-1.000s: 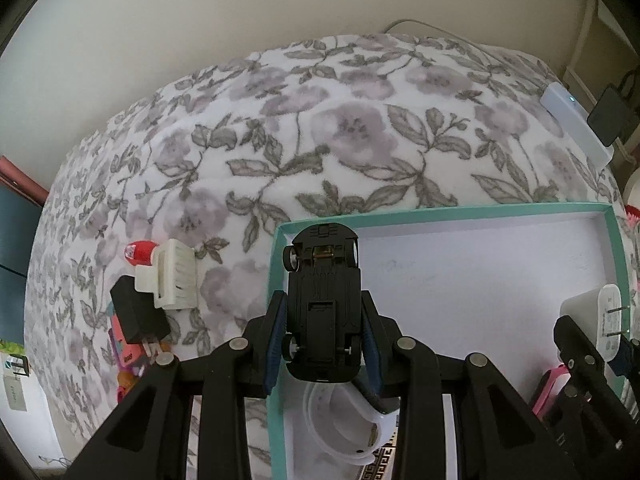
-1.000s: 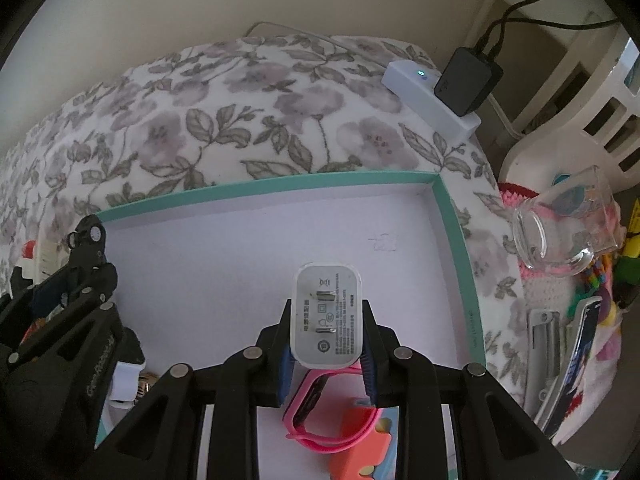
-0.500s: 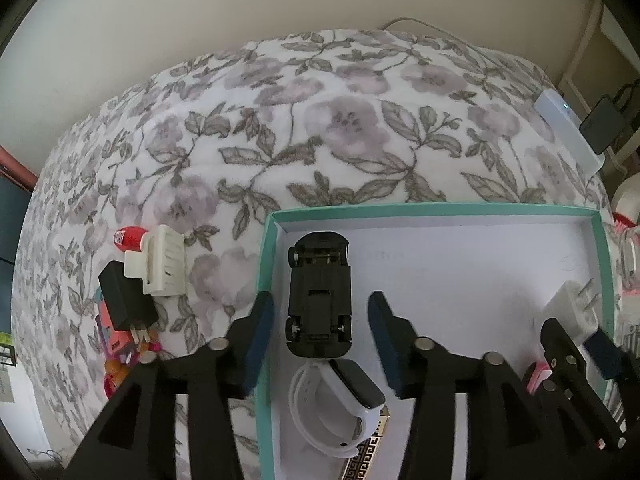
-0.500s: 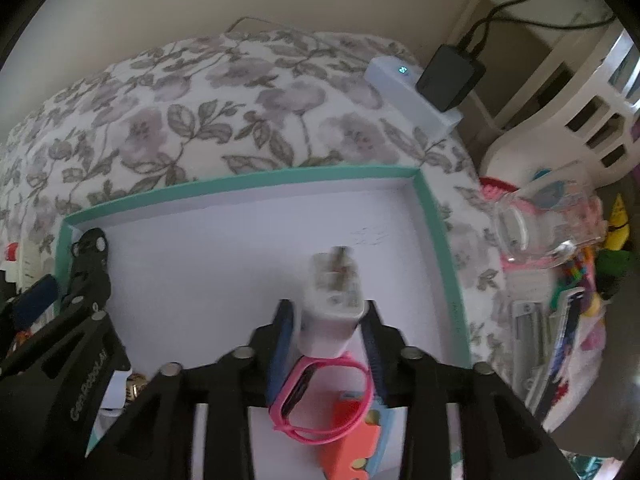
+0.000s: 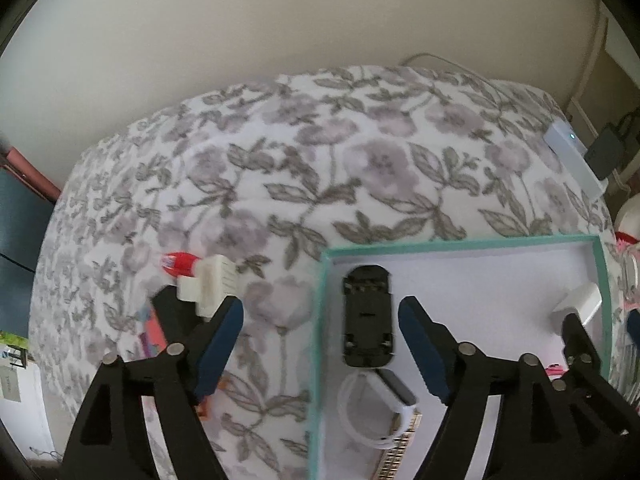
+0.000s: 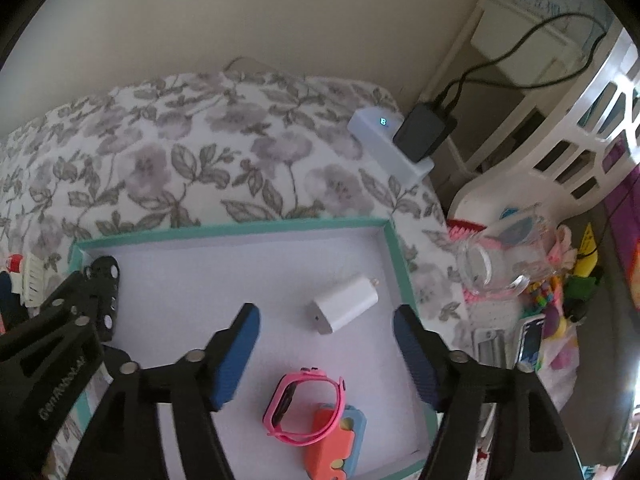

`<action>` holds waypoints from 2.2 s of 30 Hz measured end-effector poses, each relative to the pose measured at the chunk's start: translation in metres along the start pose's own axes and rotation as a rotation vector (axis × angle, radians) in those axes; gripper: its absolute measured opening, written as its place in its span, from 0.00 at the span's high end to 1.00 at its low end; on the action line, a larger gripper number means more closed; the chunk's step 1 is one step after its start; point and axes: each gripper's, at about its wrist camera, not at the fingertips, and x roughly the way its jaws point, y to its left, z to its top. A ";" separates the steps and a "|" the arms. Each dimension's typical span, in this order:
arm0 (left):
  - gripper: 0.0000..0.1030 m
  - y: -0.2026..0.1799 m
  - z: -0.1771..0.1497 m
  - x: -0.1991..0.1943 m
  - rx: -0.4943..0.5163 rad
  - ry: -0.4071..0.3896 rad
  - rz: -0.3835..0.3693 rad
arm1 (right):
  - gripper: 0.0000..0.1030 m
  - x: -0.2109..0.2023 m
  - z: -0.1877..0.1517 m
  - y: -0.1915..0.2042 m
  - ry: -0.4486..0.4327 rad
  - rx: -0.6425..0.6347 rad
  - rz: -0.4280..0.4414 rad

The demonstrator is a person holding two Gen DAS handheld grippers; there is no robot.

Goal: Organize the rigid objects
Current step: 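Move both tools back to the pile, right tool toward the black plug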

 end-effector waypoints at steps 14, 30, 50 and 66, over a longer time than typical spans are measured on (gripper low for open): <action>0.05 0.109 -0.006 0.025 -0.171 0.060 0.148 | 0.06 -0.014 0.008 0.053 -0.031 -0.004 0.091; 0.04 0.244 -0.032 0.029 -0.401 0.081 0.254 | 0.06 -0.048 -0.005 0.183 -0.083 -0.223 0.322; 0.04 0.252 -0.073 0.100 -0.518 0.297 0.099 | 0.14 -0.030 -0.030 0.249 -0.025 -0.304 0.517; 0.04 0.251 -0.065 0.102 -0.521 0.291 0.069 | 0.50 -0.026 -0.037 0.274 -0.065 -0.360 0.545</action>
